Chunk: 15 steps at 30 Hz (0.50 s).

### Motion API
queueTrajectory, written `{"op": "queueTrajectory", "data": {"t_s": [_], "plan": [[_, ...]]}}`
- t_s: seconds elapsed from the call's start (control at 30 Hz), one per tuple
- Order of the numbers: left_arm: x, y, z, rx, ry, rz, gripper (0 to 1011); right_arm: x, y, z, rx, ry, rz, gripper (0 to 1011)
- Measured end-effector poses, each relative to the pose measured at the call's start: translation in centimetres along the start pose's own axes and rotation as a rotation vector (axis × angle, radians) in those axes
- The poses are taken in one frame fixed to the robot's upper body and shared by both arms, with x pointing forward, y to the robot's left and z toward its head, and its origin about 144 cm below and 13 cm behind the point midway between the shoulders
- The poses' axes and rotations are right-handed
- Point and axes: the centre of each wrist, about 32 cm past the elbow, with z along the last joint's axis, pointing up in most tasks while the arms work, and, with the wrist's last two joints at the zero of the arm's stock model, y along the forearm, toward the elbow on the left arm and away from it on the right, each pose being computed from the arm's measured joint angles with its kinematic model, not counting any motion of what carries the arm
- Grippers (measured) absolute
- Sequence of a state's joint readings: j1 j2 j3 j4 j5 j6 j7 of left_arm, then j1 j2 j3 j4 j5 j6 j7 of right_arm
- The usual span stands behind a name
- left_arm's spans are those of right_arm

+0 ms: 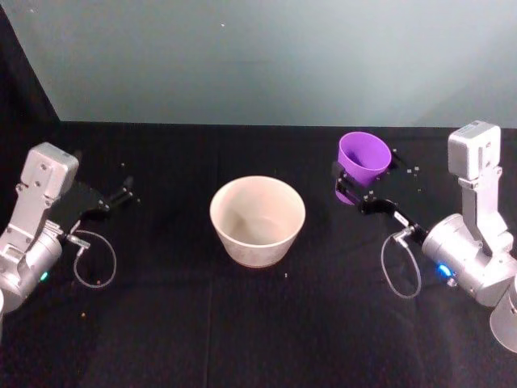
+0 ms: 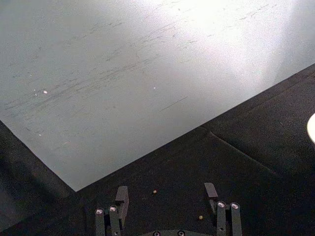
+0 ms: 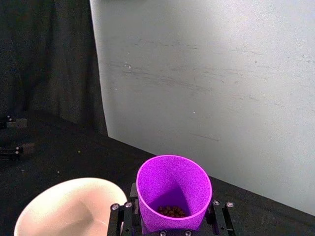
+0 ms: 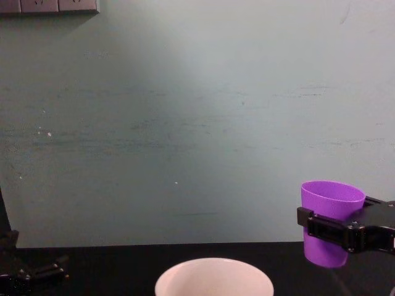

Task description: Pick up the cup and pour the mung beans from the cup into the bowl.

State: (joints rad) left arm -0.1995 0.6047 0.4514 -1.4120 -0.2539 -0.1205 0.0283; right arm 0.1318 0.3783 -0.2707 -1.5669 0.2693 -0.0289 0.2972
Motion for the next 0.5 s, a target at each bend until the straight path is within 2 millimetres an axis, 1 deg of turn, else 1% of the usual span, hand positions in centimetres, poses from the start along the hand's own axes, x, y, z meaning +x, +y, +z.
{"op": "queueTrajectory", "data": {"t_s": [0.27, 0.4, 0.5], "plan": [[0.0, 0.0, 0.0, 0.000, 0.000, 0.000, 1000, 0.0, 0.1, 0.3, -0.022, -0.044, 0.002, 733], [0.0, 0.0, 0.0, 0.000, 0.000, 0.000, 1000, 0.2, 0.2, 0.8, -0.041, -0.133, -0.005, 733], [0.0, 0.0, 0.0, 0.000, 0.000, 0.000, 1000, 0.2, 0.6, 1.7, -0.080, -0.273, -0.004, 733]]}}
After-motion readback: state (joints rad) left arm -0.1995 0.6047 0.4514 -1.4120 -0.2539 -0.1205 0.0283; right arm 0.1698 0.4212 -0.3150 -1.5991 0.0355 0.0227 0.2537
